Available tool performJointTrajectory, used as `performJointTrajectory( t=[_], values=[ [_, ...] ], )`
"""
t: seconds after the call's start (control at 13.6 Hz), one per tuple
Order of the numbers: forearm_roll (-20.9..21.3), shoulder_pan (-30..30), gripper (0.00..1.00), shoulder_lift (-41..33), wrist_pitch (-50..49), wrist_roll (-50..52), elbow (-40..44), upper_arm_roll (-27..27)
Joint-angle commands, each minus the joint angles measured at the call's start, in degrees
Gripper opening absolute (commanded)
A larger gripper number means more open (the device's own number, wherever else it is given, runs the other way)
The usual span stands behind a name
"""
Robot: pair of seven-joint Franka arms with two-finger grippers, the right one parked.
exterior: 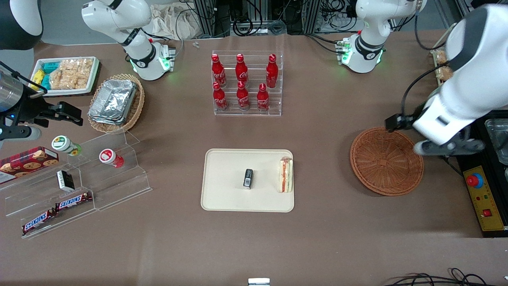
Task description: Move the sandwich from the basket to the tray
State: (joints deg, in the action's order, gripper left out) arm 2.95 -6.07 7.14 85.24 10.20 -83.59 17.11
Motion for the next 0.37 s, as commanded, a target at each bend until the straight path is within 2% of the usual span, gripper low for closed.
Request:
performJointTrajectory(
  t=[0.0, 0.07, 0.15, 0.29],
  values=[
    [-2.8, 3.9, 1.0, -5.3, -4.1, -7.3, -2.5, -8.4],
    [-3.8, 6.0, 1.0, -5.5, -6.2, -9.1, -2.5, -12.2],
    [-3.8, 7.5, 1.0, -5.7, -6.8, -9.7, -2.5, -13.8],
    [-4.0, 7.6, 1.0, -5.6, -6.8, -9.8, -2.2, -14.1]
  ],
)
